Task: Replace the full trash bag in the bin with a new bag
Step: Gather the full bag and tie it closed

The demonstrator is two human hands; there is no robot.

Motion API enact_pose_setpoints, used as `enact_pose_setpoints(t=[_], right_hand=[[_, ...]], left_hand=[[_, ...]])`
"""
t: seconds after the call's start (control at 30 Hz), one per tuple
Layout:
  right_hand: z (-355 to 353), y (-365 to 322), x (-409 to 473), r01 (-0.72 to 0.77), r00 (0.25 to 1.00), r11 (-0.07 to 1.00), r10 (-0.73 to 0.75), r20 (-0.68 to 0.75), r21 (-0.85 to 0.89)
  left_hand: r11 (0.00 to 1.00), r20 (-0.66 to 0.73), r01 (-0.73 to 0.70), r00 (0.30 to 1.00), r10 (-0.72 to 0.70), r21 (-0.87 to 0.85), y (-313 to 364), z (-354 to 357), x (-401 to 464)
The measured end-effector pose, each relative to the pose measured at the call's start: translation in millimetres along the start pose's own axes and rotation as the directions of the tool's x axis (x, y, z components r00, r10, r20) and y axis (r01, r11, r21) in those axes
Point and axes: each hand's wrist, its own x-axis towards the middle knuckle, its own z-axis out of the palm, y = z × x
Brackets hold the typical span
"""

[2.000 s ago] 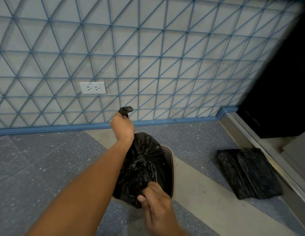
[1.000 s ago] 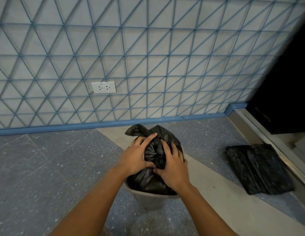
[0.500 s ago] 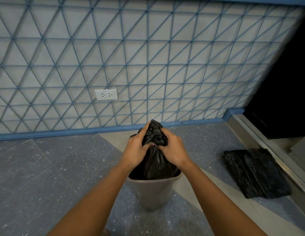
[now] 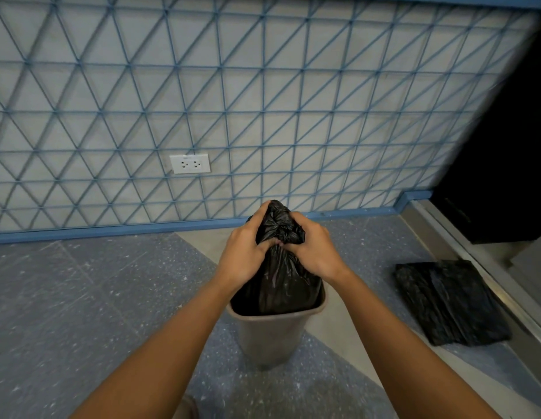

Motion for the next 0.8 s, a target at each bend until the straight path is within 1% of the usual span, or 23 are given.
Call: enact_pose_setpoints(t=[0.1, 0.27, 0.4, 0.57, 0.7, 0.8], right_hand=[[-1.6, -4.4, -0.1, 0.004, 1.0, 1.0, -0.004, 0.008, 0.02], [-10.3, -17.7, 0.9, 0.054, 0.998, 0.998, -0.054, -0.037, 0.016], [-20.8, -37.9, 2.1, 0.111, 0.988, 0.994, -0.108, -0.112, 0.022], [-38.9, -64.2, 9.9, 0.156, 0.98, 0.987, -0.15, -0.13, 0.032], [-41.2, -72.5, 11.2, 0.167, 0.975, 0.985, -0.159, -0.156, 0.039], [-39.8, -74.6, 10.5, 0.143, 0.981, 0.989, -0.137, -0.139, 0.034]], left_hand=[[1.0, -0.009, -0.002, 1.0, 0.002, 0.014, 5.0, -3.3, -1.2], [1.0, -0.055, -0.005, 0.998, 0.005, 0.004, 19.8, -11.4, 0.0], [0.999, -0.134, -0.043, 0.99, 0.039, -0.032, 40.0, -21.3, 3.7], [0.993, -0.213, -0.075, 0.976, 0.053, -0.095, 64.3, -33.1, 9.0], [0.987, -0.227, -0.097, 0.972, 0.065, -0.129, 73.3, -39.7, 10.6], [0.988, -0.225, -0.083, 0.973, 0.053, -0.128, 72.2, -38.6, 9.5]])
